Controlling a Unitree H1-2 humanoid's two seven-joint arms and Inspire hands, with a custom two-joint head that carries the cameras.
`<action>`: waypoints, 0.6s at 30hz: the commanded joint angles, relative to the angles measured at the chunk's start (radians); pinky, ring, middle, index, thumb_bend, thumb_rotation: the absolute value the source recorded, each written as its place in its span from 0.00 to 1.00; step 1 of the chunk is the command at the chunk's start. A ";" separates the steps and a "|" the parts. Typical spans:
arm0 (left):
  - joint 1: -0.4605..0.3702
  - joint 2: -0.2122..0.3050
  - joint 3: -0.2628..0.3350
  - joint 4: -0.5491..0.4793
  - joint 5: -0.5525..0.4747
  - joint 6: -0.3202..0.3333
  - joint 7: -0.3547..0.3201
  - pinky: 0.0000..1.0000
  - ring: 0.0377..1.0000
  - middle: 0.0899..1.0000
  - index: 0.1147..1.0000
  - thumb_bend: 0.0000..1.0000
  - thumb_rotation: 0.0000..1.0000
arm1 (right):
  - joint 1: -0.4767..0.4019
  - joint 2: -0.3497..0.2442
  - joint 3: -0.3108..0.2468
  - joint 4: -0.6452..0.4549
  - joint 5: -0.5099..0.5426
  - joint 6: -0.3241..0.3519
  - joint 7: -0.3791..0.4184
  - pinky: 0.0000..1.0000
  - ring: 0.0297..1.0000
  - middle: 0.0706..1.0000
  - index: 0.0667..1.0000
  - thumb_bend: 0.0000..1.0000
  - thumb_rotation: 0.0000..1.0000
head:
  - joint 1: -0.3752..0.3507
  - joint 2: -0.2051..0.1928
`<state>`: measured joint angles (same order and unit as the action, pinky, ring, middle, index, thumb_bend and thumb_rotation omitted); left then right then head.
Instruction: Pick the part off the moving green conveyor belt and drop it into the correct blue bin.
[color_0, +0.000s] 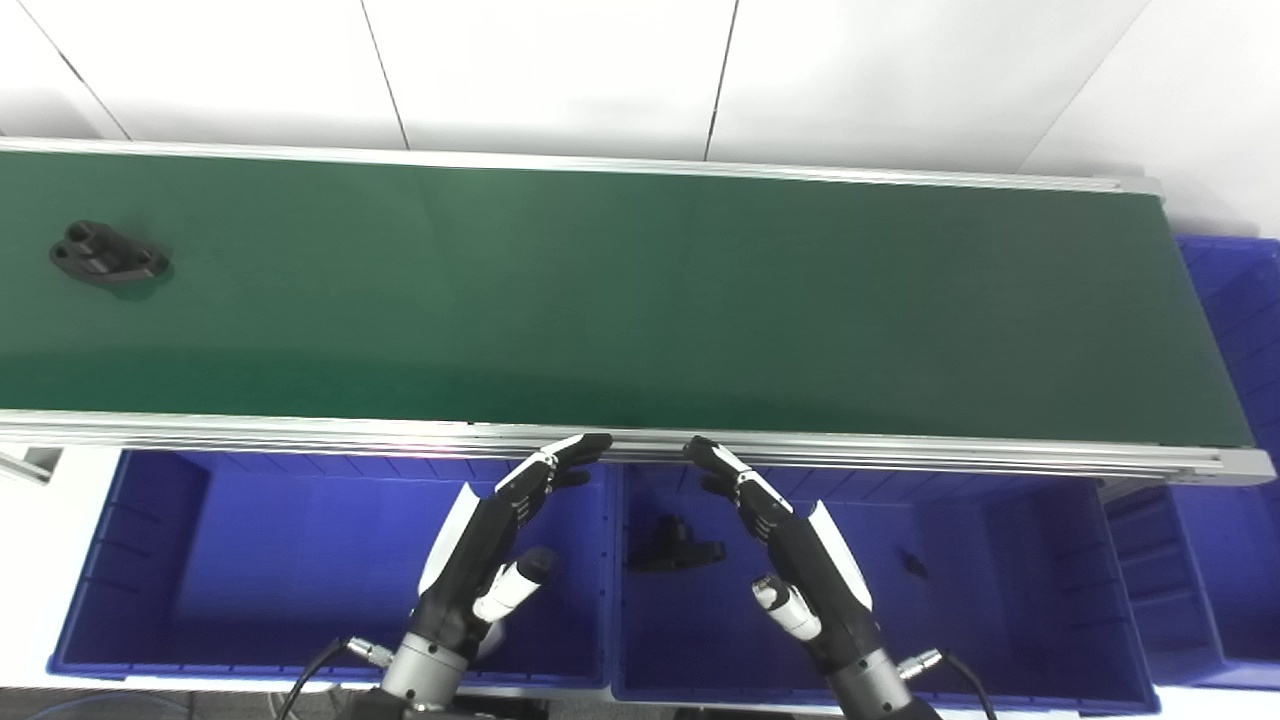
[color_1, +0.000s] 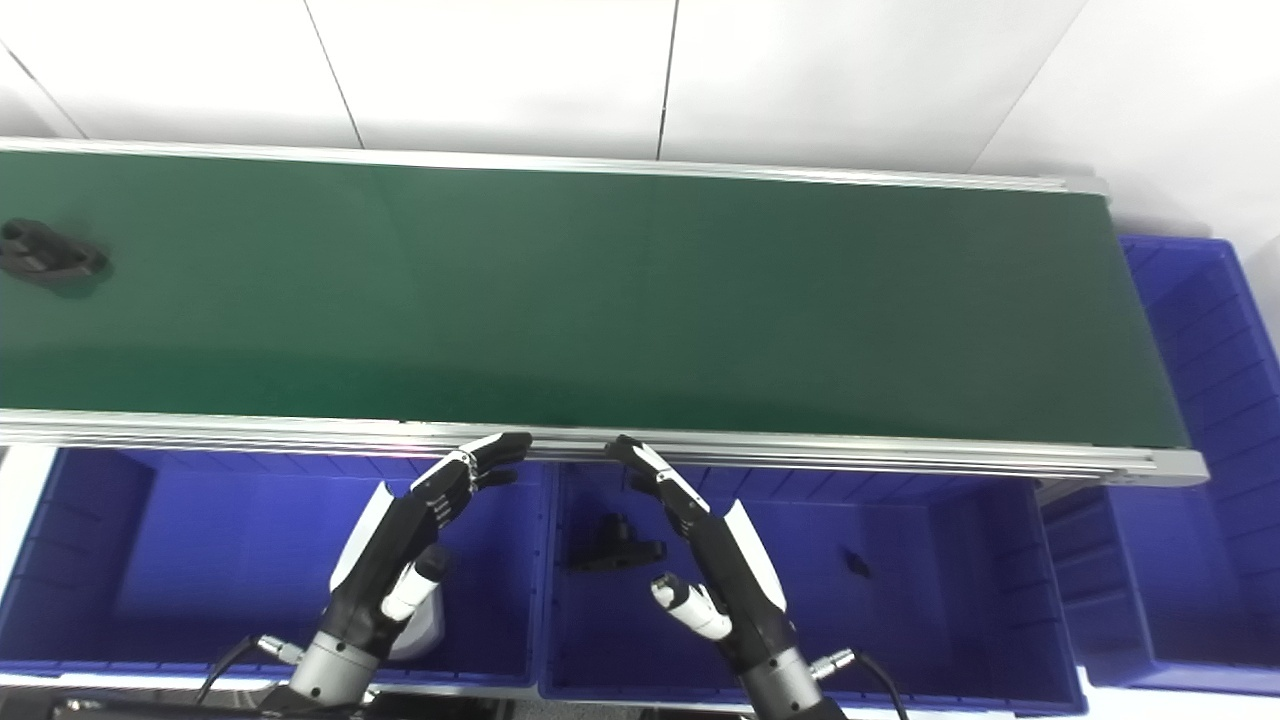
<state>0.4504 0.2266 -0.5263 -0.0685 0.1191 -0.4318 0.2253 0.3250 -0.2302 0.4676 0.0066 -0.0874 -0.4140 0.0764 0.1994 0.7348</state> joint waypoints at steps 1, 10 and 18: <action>0.000 0.003 0.000 -0.012 0.008 -0.038 0.015 0.79 0.84 0.83 0.77 0.80 1.00 | 0.002 0.011 -0.005 -0.015 0.014 -0.056 -0.002 0.88 0.93 0.93 0.87 0.89 1.00 | -0.002 0.001; 0.001 0.007 -0.001 -0.015 0.005 -0.038 0.007 0.80 0.84 0.83 0.78 0.79 1.00 | 0.008 0.015 -0.014 -0.014 0.023 -0.056 0.010 0.90 0.93 0.93 0.87 0.89 1.00 | -0.004 0.001; 0.003 0.006 0.006 -0.012 -0.007 -0.038 -0.008 0.81 0.84 0.83 0.78 0.82 1.00 | 0.011 0.017 -0.019 -0.018 0.019 -0.056 0.009 0.90 0.92 0.93 0.88 0.87 1.00 | -0.006 0.000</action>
<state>0.4475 0.2295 -0.5249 -0.0650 0.1172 -0.4318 0.2220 0.3320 -0.2210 0.4506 0.0076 -0.0720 -0.4140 0.0824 0.1933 0.7348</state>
